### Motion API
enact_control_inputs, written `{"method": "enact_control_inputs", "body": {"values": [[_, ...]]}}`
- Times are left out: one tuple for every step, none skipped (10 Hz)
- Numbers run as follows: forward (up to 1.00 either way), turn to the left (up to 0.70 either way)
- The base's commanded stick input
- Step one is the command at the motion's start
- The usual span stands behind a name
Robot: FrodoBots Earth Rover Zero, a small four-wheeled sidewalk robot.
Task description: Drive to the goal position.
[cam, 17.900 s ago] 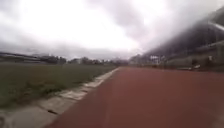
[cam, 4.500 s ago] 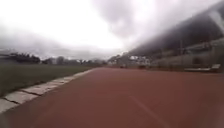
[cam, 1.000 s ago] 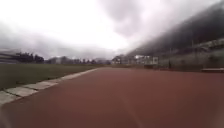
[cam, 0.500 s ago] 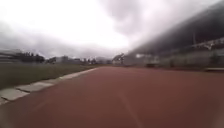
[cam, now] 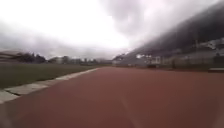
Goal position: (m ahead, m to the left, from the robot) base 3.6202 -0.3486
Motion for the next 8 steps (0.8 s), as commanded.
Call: {"method": "enact_control_inputs", "body": {"values": [[0.7,0.0],[0.7,0.0],[0.7,0.0],[0.7,0.0],[0.7,0.0],[0.7,0.0],[0.7,0.0],[0.7,0.0]]}}
